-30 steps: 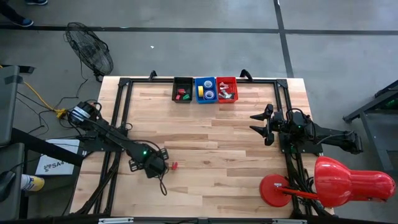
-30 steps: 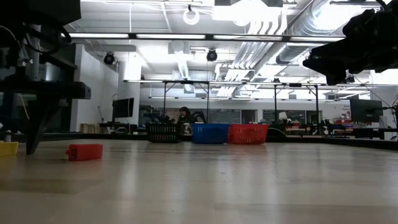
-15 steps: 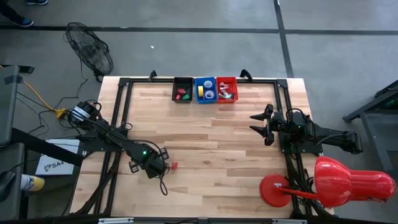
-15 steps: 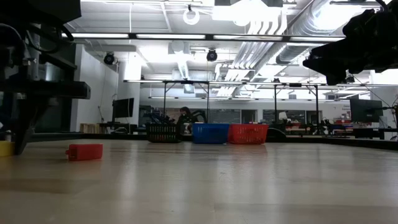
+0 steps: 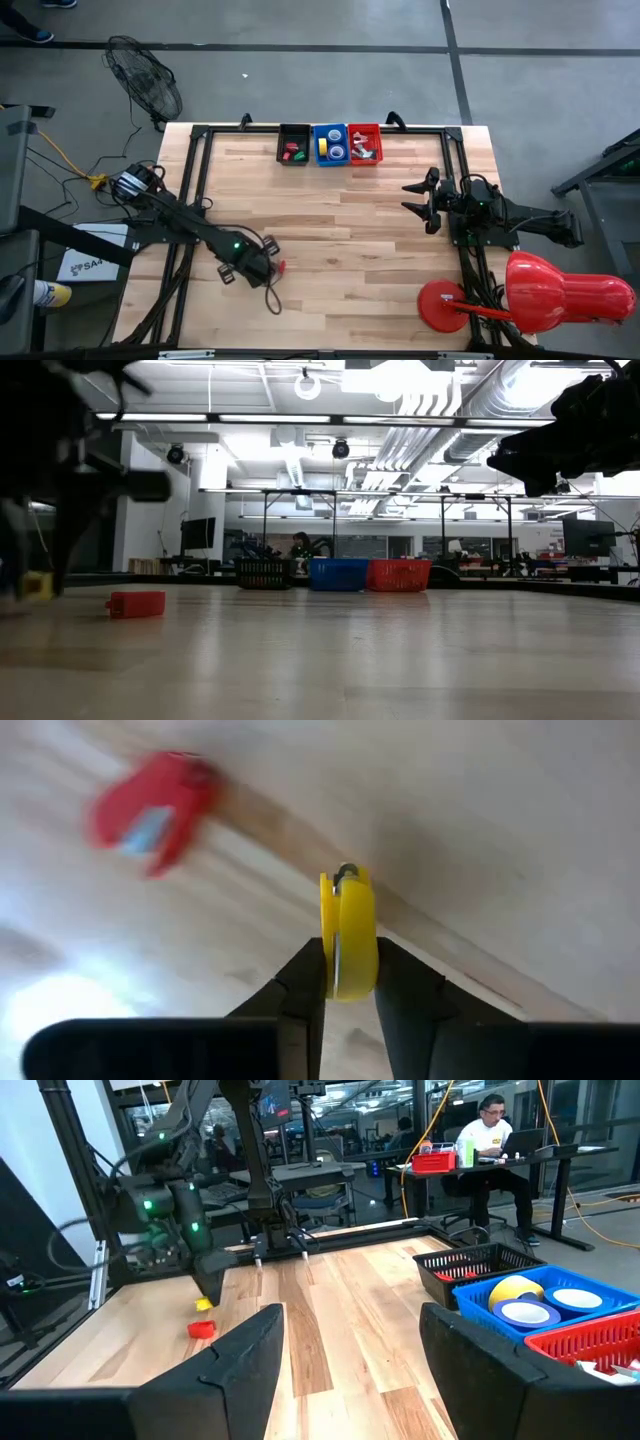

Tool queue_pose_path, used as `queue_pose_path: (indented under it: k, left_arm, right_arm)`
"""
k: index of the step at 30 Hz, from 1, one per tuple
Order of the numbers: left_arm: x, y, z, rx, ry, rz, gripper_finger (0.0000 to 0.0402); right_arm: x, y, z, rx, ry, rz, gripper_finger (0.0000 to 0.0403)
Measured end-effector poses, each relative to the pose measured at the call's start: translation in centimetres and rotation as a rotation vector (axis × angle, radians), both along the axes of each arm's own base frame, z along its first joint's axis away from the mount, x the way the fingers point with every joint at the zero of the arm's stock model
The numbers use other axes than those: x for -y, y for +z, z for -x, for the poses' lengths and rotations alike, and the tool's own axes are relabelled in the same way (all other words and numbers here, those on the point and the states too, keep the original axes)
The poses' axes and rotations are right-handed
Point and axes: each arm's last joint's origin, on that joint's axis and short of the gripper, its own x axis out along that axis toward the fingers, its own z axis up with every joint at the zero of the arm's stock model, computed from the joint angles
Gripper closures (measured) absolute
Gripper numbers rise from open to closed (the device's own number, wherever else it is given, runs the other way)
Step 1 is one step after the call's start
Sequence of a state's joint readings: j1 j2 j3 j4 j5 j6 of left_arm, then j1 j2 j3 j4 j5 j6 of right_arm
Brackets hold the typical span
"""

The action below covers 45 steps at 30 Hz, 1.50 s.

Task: Pick and place Stapler, Stapler remover, tape
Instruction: Put the yellow stapler into the black bin

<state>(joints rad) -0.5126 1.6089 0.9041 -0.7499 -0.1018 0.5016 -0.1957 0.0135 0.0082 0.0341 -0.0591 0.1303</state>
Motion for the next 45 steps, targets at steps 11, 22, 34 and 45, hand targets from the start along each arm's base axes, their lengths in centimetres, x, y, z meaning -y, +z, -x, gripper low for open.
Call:
queue_pose_path:
  k: [11, 22, 34, 45]
  left_arm:
    - [-6.5, 2.8, -5.1, 0.209, 0.337, -0.078, 0.0334]
    - [-20.7, 5.8, -7.7, 0.473, 0.934, -0.055, 0.0334]
    - [-32.1, 9.2, -6.0, 0.735, 1.328, -0.059, 0.0334]
    - [-36.9, 7.6, -7.0, 0.496, 1.445, 0.026, 0.0334]
  right_arm:
    - [0.0, 0.0, 0.0, 0.0, 0.0, 0.0, 0.0176]
    - [0.0, 0.0, 0.0, 0.0, 0.0, 0.0, 0.0176]
    - [0.0, 0.0, 0.0, 0.0, 0.0, 0.0, 0.0176]
    - [0.0, 0.0, 0.0, 0.0, 0.0, 0.0, 0.0176]
